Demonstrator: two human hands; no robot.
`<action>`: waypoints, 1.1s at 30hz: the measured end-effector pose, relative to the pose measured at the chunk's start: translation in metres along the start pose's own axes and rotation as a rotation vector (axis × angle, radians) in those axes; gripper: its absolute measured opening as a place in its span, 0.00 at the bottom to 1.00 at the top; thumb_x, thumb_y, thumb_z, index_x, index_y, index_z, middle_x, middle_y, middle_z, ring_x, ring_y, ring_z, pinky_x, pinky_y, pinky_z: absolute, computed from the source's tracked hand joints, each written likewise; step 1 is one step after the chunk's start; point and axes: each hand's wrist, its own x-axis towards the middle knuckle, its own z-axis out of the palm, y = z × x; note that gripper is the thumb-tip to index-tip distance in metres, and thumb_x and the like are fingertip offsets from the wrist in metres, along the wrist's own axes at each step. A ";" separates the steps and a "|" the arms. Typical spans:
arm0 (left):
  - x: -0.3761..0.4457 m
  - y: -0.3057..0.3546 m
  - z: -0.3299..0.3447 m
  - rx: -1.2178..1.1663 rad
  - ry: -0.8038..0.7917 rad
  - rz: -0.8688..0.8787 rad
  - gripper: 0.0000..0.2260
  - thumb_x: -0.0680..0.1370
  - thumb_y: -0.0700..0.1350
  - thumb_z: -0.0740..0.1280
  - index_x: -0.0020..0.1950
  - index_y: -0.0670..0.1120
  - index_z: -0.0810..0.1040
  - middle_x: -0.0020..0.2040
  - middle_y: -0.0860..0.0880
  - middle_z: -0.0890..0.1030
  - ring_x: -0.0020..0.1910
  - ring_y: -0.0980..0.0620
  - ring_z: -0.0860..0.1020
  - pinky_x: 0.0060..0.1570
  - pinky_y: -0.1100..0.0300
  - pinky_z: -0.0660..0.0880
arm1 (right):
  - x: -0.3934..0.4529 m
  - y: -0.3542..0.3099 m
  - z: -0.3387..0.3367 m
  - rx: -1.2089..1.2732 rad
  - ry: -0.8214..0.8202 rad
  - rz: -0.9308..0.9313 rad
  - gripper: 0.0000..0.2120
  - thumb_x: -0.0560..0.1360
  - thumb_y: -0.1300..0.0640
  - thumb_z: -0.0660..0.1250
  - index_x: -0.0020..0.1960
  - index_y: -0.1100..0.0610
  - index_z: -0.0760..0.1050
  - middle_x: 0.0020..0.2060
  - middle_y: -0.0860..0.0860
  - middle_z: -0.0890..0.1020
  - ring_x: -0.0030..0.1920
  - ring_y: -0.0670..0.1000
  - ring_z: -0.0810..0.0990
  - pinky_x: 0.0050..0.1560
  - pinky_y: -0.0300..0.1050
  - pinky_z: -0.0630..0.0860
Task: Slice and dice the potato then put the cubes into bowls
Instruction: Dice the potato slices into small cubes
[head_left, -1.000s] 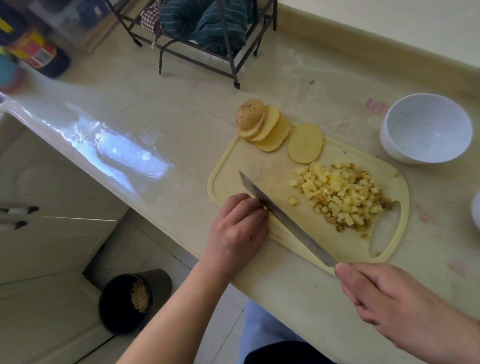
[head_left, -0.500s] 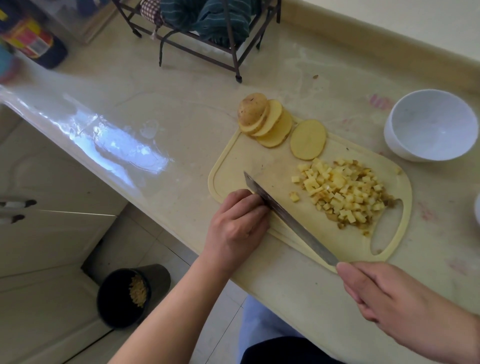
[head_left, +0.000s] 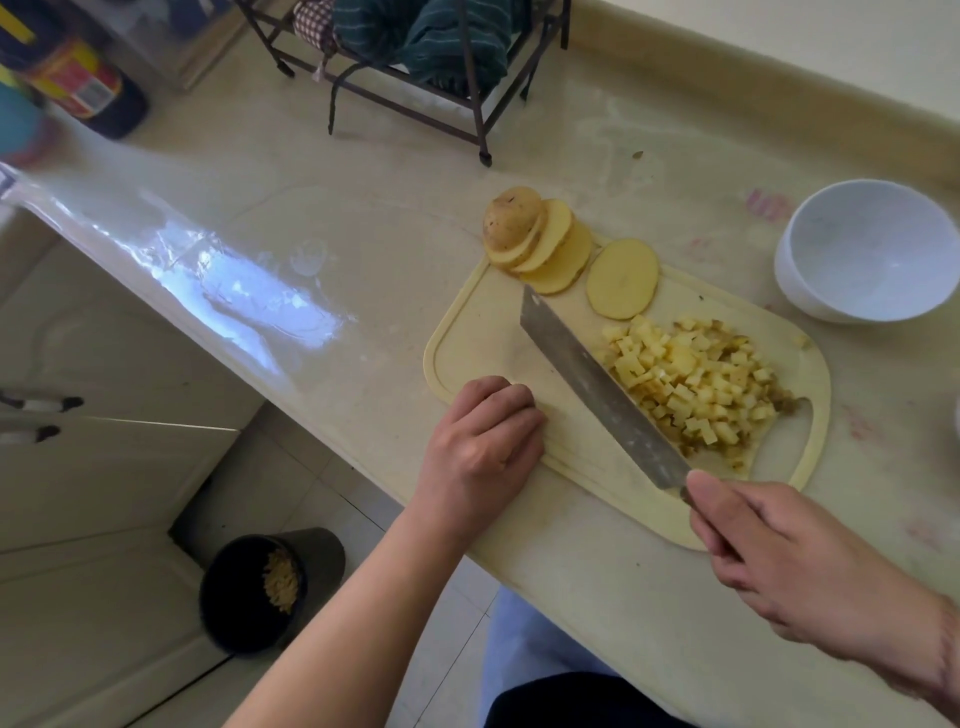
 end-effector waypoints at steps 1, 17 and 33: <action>0.000 0.000 0.000 -0.006 0.004 -0.007 0.01 0.75 0.32 0.74 0.44 0.37 0.85 0.46 0.43 0.83 0.49 0.43 0.79 0.50 0.54 0.78 | -0.001 0.000 0.000 0.000 -0.001 0.002 0.27 0.72 0.36 0.55 0.35 0.62 0.64 0.25 0.52 0.62 0.22 0.47 0.56 0.19 0.33 0.57; -0.006 -0.002 -0.004 -0.016 0.044 -0.016 0.01 0.74 0.31 0.75 0.44 0.35 0.85 0.47 0.41 0.84 0.50 0.42 0.79 0.49 0.53 0.78 | -0.013 -0.001 0.003 -0.062 -0.117 -0.014 0.30 0.69 0.29 0.56 0.33 0.57 0.65 0.23 0.48 0.64 0.21 0.44 0.60 0.21 0.32 0.59; -0.005 -0.004 -0.004 -0.028 0.014 -0.029 0.04 0.75 0.30 0.72 0.46 0.37 0.86 0.49 0.42 0.85 0.50 0.42 0.81 0.53 0.56 0.78 | 0.006 -0.002 0.016 -0.236 -0.033 -0.144 0.29 0.72 0.31 0.51 0.33 0.58 0.63 0.23 0.47 0.64 0.25 0.44 0.62 0.28 0.38 0.62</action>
